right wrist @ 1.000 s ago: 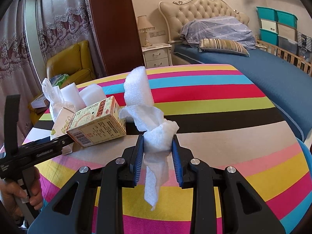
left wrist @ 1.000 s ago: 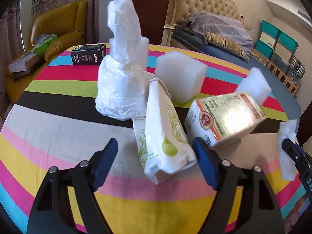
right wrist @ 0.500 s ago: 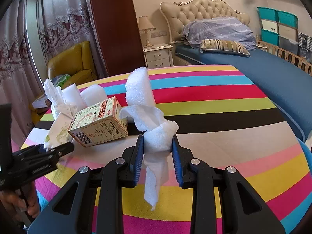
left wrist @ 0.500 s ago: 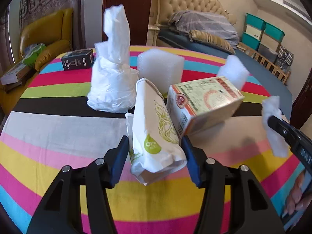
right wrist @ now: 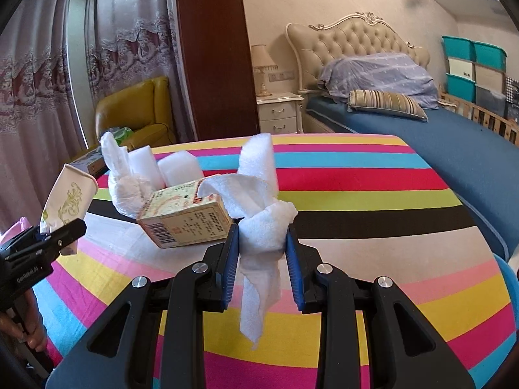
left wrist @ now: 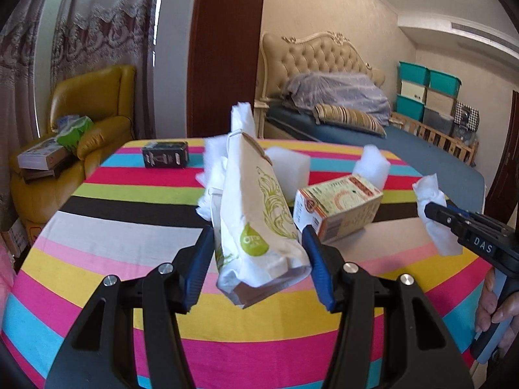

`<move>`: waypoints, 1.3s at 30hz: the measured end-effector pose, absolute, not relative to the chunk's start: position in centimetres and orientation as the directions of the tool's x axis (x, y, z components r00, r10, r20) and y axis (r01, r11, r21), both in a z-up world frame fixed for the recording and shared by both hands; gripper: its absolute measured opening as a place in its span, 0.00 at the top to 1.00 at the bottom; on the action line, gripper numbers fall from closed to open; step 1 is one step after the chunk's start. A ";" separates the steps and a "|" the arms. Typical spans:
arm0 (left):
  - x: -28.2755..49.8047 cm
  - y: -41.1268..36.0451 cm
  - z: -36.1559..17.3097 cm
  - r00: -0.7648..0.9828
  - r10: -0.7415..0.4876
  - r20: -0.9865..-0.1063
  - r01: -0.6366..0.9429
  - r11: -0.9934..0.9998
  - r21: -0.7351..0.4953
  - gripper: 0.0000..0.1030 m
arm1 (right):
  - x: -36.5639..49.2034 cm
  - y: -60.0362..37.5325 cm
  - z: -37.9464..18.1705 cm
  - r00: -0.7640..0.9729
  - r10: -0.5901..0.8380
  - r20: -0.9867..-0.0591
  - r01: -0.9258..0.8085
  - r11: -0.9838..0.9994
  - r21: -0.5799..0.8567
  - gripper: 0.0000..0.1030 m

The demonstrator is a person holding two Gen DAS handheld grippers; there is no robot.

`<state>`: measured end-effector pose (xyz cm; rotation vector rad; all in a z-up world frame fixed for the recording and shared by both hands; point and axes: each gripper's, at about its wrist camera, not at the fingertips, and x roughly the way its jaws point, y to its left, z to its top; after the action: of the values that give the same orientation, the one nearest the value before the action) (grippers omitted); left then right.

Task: Collect trash
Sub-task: 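Carry the tissue and paper bag to the pink bin and release both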

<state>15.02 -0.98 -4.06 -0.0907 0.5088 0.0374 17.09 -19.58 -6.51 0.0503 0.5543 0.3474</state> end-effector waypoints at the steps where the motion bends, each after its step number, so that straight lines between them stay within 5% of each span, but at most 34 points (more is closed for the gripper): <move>1: 14.7 -0.8 -3.9 0.877 0.018 -0.479 -0.061 0.995 -0.075 0.47 | 17.0 -19.6 -6.5 0.790 0.343 -0.508 -0.312 0.938 0.147 0.72; 16: 10.3 0.4 -3.1 0.919 0.019 -0.395 -0.031 0.999 -0.024 0.47 | 12.8 -13.3 -6.4 0.715 0.455 -0.532 -0.478 0.872 0.103 0.72; 39: 4.9 4.6 -2.3 0.923 0.046 -0.382 -0.039 0.999 0.024 0.46 | 8.8 -5.6 -3.6 0.676 0.566 -0.473 -0.633 0.774 0.022 0.72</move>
<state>4.90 4.62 -2.33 0.0158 0.3920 0.0436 8.78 -5.65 -3.60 -0.1481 0.4802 0.6764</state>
